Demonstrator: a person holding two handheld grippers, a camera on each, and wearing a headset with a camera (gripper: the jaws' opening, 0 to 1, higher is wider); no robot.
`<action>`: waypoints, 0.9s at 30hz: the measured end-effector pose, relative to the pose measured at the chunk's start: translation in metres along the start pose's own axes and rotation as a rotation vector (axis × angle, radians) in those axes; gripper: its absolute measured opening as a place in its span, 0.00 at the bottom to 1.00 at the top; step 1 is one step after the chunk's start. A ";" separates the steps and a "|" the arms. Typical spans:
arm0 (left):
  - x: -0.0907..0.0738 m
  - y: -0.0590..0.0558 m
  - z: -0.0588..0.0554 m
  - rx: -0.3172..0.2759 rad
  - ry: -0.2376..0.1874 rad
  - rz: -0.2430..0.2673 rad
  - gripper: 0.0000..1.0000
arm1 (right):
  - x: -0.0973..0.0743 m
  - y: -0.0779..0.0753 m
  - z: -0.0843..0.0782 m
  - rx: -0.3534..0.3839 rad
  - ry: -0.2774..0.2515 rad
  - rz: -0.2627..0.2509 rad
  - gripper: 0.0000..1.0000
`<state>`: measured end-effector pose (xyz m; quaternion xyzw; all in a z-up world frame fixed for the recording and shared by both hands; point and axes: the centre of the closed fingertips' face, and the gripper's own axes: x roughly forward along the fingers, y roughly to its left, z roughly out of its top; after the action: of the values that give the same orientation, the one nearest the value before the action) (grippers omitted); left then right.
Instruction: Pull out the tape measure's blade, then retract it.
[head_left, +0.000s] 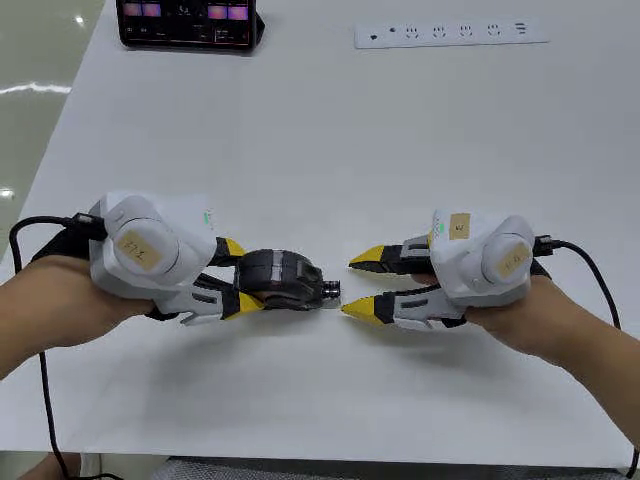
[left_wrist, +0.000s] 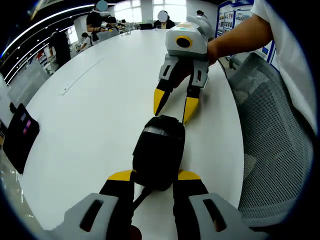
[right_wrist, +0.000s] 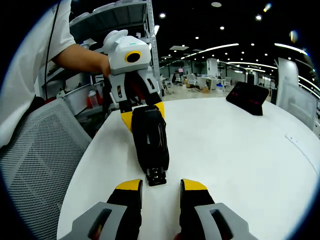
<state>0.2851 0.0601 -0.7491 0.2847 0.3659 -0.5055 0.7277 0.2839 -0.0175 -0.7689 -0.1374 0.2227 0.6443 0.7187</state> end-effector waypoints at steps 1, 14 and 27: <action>0.000 0.000 0.000 0.000 0.000 0.000 0.24 | 0.001 0.001 0.001 -0.004 -0.003 0.004 0.25; 0.000 0.001 -0.001 -0.004 0.002 -0.001 0.24 | 0.011 0.006 0.003 -0.001 -0.011 0.035 0.17; 0.000 0.001 -0.002 -0.001 0.002 -0.003 0.24 | 0.020 0.006 0.003 -0.021 -0.009 0.042 0.14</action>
<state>0.2858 0.0617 -0.7499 0.2844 0.3672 -0.5061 0.7267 0.2802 0.0018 -0.7759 -0.1374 0.2154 0.6620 0.7046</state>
